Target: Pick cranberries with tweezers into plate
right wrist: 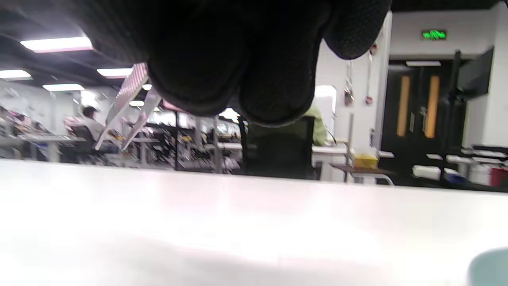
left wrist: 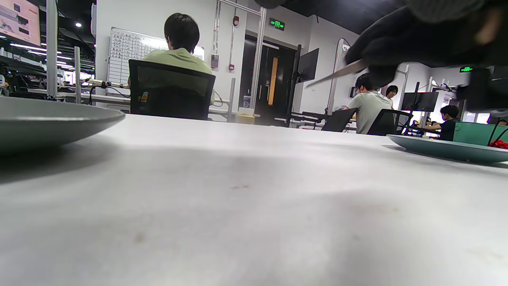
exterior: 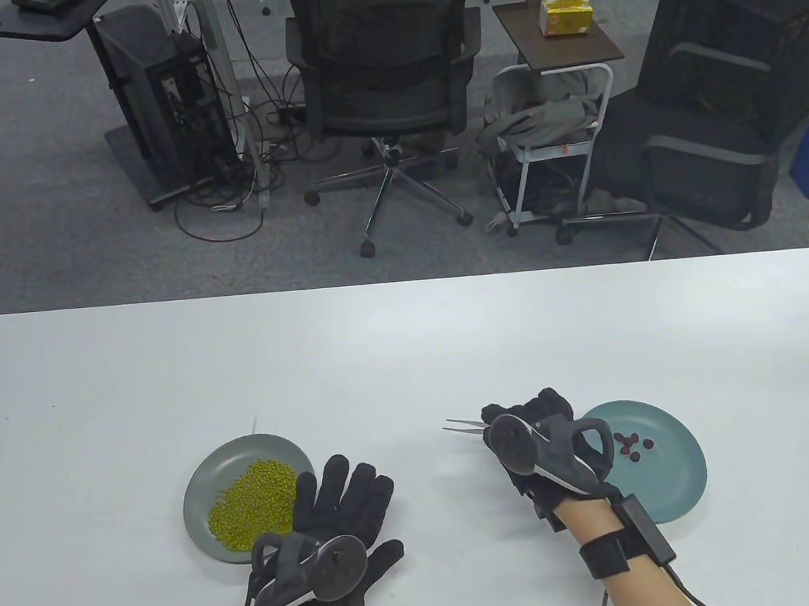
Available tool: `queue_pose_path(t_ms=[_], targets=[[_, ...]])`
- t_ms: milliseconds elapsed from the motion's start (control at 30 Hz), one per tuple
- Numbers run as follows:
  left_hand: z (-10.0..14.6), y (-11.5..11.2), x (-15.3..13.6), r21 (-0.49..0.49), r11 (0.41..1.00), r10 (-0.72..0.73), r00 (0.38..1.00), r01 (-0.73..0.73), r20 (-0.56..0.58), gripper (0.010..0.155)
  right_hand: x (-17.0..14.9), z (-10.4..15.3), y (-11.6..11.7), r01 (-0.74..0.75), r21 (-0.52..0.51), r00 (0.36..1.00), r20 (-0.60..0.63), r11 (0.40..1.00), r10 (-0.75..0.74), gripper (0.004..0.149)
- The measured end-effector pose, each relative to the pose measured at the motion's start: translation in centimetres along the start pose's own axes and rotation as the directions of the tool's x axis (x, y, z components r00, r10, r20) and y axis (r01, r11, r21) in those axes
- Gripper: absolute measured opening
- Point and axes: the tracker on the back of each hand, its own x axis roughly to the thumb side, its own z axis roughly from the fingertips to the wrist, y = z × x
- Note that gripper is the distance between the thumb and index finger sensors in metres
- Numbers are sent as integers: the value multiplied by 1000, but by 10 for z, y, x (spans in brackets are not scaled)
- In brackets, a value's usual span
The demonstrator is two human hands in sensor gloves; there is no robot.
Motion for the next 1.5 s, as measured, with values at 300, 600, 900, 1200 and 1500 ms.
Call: queue_pose_path(t_ms=[300,600,900,1200,1500], targets=[[2,1,0,2,1000,23,1000,-23,7,81,28,-43,53,-145,134,989,44,980,140,48],[1,-1,-2,-13,999,35,999,-35,1,81,28,-44,53,-210,200,978,40,957,206,54],[3,3,-1,8,999,54,999,-54,6,81,10,36,-15,43,-16,990,134,999,-41,59],[4,1,2,8,999,42,999,-42,21,80,-8,120,-23,155,-112,970,206,982,-129,58],[4,0,6,13,1000,21,999,-21,26,81,-4,115,-8,89,-22,965,250,996,-81,74]])
